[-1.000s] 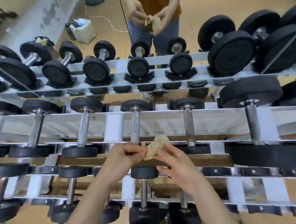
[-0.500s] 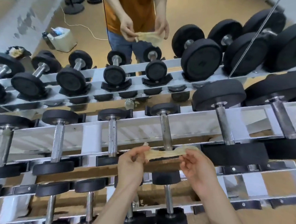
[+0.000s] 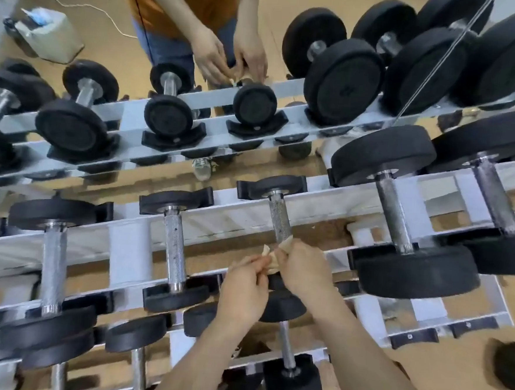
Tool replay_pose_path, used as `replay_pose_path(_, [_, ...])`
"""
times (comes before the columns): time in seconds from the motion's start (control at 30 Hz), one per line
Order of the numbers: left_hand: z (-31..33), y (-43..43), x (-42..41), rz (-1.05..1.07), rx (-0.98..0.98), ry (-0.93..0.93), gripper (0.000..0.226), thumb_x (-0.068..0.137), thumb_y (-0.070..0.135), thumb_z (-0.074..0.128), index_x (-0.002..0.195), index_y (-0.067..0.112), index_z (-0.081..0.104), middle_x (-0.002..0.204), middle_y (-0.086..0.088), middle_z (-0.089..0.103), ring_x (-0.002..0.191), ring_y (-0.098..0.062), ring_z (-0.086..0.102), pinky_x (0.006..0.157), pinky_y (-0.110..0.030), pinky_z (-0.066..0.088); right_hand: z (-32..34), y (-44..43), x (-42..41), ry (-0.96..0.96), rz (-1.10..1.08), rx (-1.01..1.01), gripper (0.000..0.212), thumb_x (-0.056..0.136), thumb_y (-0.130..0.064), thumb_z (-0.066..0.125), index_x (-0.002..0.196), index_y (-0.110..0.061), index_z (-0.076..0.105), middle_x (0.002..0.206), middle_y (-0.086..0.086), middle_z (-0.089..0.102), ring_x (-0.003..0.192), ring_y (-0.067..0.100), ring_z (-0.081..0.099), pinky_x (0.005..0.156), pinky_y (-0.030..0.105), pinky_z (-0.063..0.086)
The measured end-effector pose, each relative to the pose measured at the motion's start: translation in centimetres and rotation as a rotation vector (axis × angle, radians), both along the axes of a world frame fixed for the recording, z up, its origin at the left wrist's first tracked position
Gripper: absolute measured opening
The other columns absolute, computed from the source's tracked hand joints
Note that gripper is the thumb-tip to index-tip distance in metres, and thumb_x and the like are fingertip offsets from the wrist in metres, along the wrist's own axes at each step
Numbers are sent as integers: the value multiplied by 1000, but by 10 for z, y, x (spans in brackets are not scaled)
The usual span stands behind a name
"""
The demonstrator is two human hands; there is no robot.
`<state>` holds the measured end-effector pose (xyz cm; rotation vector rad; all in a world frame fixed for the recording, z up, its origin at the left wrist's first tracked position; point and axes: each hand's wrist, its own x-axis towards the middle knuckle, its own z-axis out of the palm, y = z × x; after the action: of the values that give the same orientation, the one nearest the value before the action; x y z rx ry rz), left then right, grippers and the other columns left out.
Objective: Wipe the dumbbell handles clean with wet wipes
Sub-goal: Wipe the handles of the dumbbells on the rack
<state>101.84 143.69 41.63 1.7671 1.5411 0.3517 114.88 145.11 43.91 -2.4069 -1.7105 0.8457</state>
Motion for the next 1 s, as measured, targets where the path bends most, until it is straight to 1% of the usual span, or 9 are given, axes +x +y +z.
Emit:
replay_pose_path(0.17, [6, -9, -5, -97, 116, 49, 56, 86, 3, 49, 137, 23, 54, 135, 6, 48, 119, -15, 39, 102, -19, 29, 1, -14, -12, -171, -82, 97, 27, 100, -27, 42, 119, -16, 57, 97, 3, 69, 91, 23, 66, 71, 32, 50])
replay_pose_path(0.33, [-1, -9, -2, -135, 16, -68, 56, 84, 3, 45, 136, 21, 55, 135, 7, 54, 123, -14, 45, 107, -23, 35, 6, 14, -26, 27, -150, 243, 29, 95, -18, 50, 125, -16, 52, 99, 4, 68, 90, 26, 65, 66, 28, 41])
replay_pose_path(0.43, [2, -6, -1, -141, -21, -131, 48, 83, 5, 45, 124, 18, 64, 124, 5, 61, 115, -11, 52, 99, -26, 43, 12, 47, -30, -23, -98, 312, 40, 94, -9, 51, 133, -14, 45, 107, 9, 67, 91, 28, 64, 64, 30, 40])
replay_pose_path(0.57, [9, -10, -7, -132, -29, -172, 44, 86, 4, 50, 124, 19, 65, 123, 9, 62, 115, -2, 51, 99, -13, 36, 19, 24, -14, 17, 186, 115, 63, 93, -2, 46, 150, -17, 25, 158, 4, 24, 138, 20, 37, 102, 29, 37])
replay_pose_path(0.63, [11, -11, -9, -180, 7, -161, 45, 89, 10, 50, 132, 22, 60, 131, 14, 56, 121, 5, 43, 104, -6, 25, 19, 8, -5, 48, 329, -54, 63, 94, -5, 44, 151, -17, 20, 161, -1, 8, 147, 12, 14, 111, 19, 17])
replay_pose_path(0.7, [15, -11, -7, -218, 21, -179, 40, 90, 11, 54, 128, 23, 62, 123, 17, 59, 109, 12, 42, 94, 0, 28, 17, 12, -2, 86, 306, -42, 59, 95, -7, 42, 150, -18, 22, 162, -2, 5, 147, 12, 15, 111, 20, 18])
replay_pose_path(0.77, [17, -10, -6, -243, 61, -182, 35, 89, 14, 55, 121, 22, 65, 113, 13, 65, 99, 7, 51, 84, -8, 40, 15, 29, -4, 88, 196, 128, 55, 97, -8, 43, 149, -19, 28, 162, -2, 11, 143, 16, 29, 106, 28, 34])
replay_pose_path(0.87, [12, -10, -5, -265, 101, -129, 34, 88, 22, 51, 117, 18, 66, 107, 7, 68, 96, -7, 61, 82, -28, 51, 9, 50, -10, 43, 88, 258, 62, 93, -2, 48, 149, -18, 28, 160, 1, 18, 142, 20, 30, 104, 35, 39])
replay_pose_path(1.0, [9, -12, -9, -246, 52, -113, 27, 87, 23, 51, 108, 17, 67, 98, 6, 69, 91, -10, 63, 77, -36, 52, -27, 15, -8, 38, 309, 228, 44, 90, -5, 45, 132, -17, 53, 155, -3, 31, 145, 14, 25, 106, 32, 40])
